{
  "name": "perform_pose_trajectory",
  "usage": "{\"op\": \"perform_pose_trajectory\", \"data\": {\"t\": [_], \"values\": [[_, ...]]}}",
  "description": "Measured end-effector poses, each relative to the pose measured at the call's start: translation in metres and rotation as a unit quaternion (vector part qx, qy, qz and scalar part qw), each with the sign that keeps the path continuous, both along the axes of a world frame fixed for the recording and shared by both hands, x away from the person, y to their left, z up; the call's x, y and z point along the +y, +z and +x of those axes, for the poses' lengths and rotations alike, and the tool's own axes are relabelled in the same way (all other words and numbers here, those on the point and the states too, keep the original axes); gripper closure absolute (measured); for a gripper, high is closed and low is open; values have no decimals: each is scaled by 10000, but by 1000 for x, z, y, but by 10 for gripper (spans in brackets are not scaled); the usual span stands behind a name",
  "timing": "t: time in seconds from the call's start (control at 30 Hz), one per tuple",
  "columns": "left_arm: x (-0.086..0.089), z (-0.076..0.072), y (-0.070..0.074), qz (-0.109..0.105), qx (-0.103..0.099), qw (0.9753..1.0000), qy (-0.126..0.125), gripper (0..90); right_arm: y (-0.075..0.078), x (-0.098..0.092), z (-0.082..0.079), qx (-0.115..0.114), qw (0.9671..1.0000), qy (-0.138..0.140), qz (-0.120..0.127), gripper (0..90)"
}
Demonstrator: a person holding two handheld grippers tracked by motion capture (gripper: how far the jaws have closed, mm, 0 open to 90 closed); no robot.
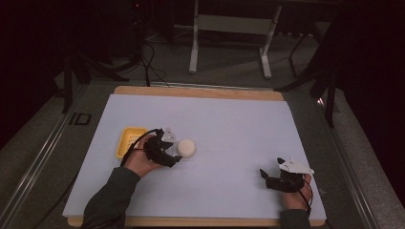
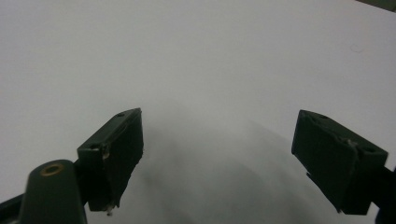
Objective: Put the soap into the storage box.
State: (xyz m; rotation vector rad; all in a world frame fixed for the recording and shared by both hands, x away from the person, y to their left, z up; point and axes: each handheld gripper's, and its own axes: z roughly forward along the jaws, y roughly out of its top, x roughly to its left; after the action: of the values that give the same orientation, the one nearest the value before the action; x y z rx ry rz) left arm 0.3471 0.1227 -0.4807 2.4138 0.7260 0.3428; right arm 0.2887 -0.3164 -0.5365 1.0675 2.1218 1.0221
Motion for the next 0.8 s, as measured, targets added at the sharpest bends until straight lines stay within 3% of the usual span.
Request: {"op": "perform_pose_trajectory", "data": {"t": [0.2,0.8], "values": [[-5,7,1,92,37,9999,-27,295,0,0,0,12,10000,-2,3,166],[-17,34,-2,348,436,9984,-104,259,0,0,0,22,10000,12,-12,166]]}}
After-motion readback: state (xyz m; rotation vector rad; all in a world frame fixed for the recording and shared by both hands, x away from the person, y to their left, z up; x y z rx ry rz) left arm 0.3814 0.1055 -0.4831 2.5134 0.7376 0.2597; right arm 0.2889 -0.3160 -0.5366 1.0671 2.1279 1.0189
